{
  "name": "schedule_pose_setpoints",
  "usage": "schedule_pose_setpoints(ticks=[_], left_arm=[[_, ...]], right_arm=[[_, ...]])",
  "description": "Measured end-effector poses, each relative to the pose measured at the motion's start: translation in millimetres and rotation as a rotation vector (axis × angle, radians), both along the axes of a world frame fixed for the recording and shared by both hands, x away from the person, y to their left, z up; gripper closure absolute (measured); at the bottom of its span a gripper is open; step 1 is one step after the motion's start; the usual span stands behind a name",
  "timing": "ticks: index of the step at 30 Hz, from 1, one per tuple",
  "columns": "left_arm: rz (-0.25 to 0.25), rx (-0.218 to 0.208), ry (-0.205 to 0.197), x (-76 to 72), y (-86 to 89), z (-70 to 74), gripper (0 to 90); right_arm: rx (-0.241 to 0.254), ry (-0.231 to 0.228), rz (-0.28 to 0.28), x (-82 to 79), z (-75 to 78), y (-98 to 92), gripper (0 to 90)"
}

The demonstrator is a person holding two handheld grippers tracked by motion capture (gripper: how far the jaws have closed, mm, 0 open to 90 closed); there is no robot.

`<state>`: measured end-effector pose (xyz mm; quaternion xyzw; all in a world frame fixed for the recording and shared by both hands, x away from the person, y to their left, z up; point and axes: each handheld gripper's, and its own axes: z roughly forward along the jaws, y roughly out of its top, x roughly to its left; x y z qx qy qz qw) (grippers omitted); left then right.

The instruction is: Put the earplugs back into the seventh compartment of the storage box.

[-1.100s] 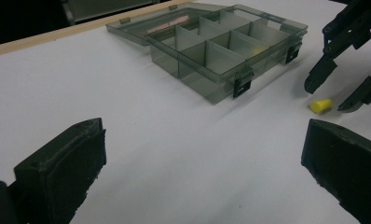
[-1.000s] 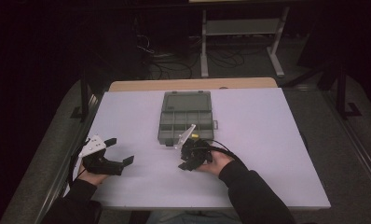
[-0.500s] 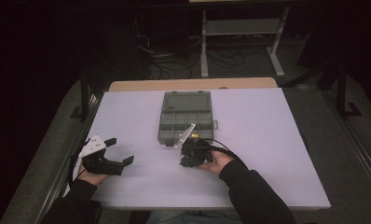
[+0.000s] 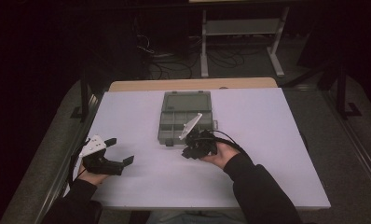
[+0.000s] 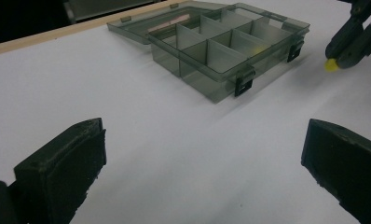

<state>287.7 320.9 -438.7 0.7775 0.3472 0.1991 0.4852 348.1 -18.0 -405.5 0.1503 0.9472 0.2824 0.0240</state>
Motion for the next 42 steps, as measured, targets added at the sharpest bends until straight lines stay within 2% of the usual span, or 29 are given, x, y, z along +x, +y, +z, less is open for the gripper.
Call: schedule_pose_setpoints(ticks=[16,30,42], left_arm=[[0.000,0.000,0.001,0.0,0.2,0.0,0.0],[-0.001,0.000,0.002,0.1,0.2,-0.1,0.0],[-0.002,0.000,0.003,0.1,-0.2,-0.2,0.0]], right_arm=[[0.005,-0.047,-0.020,13.0,32.6,-1.4,80.7],[-0.012,-0.058,-0.076,37.0,39.5,-7.5,80.8],[0.000,-0.040,-0.145,55.6,34.5,-17.8,80.7]])
